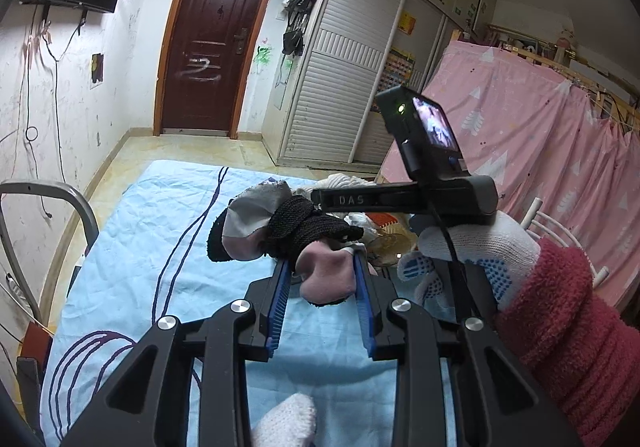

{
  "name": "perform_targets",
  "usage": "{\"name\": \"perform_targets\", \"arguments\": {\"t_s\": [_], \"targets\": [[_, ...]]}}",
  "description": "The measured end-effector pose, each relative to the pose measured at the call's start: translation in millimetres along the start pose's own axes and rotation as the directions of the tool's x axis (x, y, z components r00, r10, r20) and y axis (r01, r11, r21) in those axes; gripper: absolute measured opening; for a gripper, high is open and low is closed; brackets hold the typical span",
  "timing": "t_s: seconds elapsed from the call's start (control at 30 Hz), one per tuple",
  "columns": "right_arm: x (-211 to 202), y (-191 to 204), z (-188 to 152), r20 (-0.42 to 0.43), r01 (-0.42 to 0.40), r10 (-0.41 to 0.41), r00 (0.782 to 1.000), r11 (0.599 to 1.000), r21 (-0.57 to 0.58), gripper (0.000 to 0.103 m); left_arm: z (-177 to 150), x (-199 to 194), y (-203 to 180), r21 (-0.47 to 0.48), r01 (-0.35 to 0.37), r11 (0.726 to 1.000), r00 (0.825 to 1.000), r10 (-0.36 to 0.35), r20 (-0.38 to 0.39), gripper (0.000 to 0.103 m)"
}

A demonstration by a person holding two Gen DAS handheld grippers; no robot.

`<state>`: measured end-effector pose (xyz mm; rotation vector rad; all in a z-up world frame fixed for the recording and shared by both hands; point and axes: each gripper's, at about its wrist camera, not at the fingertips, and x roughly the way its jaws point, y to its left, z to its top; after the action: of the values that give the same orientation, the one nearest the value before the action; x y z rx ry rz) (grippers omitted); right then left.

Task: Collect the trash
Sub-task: 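Grasp the black-and-pink sock with left gripper while right grasps white knit hat, then carry the sock and hat toward the yellow bucket with both grippers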

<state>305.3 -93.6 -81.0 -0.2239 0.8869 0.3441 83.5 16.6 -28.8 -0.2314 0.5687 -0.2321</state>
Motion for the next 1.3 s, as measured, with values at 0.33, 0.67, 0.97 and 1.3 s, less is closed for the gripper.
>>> {"name": "perform_targets", "arguments": {"t_s": [0.33,0.67,0.97,1.3], "targets": [[-24,-12,-3,0.097,-0.007,0.003,0.995,0.999,0.040,0.048,3,1,0,-0.007,-0.008,1.000,1.000,0.008,0.003,0.020],[-107,-42,-17,0.289,-0.068,0.032,0.957,0.991,0.116,0.048,7,-13,-32,0.047,-0.014,0.999,0.999,0.012,0.032,0.020],[-171,-105,-68,0.402,-0.081,-0.021,0.916,0.969,0.235,0.048,10,-19,-86,0.143,0.007,0.990,0.999,-0.013,0.043,0.020],[-223,-177,-150,0.469,-0.040,-0.164,0.868,0.918,0.396,0.049,3,-10,-168,0.273,0.073,0.959,0.997,-0.076,0.000,0.021]]}}
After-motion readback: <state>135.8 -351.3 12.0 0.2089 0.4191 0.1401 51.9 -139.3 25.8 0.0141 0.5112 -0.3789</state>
